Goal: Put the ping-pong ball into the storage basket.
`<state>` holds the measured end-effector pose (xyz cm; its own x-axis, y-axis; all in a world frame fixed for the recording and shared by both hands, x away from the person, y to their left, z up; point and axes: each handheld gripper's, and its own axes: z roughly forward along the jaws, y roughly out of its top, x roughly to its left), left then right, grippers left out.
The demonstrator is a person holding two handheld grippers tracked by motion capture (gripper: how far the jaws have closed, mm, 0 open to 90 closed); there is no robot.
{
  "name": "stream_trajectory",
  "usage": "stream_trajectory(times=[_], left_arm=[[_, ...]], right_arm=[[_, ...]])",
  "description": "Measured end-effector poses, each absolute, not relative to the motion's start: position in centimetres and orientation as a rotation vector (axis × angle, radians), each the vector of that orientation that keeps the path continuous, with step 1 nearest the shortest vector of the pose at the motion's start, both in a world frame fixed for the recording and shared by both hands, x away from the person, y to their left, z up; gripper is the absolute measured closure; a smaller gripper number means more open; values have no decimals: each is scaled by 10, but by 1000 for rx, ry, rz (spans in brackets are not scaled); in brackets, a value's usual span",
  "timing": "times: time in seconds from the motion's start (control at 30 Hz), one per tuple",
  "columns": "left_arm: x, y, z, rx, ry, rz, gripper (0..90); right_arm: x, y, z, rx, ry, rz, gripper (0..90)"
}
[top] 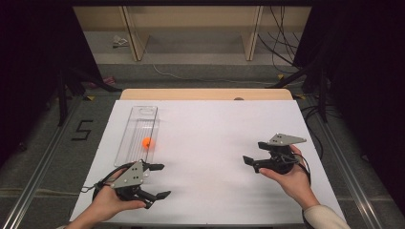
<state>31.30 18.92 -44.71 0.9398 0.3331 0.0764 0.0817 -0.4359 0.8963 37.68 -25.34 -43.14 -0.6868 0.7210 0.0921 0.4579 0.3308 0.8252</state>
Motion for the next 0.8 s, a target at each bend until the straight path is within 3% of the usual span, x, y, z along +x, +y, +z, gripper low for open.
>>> stream_trajectory(times=[0.8], left_arm=[[313, 189, -446, 2013, 282, 290, 173]], right_arm=[[370, -267, -433, 1075, 2276, 1326, 164]])
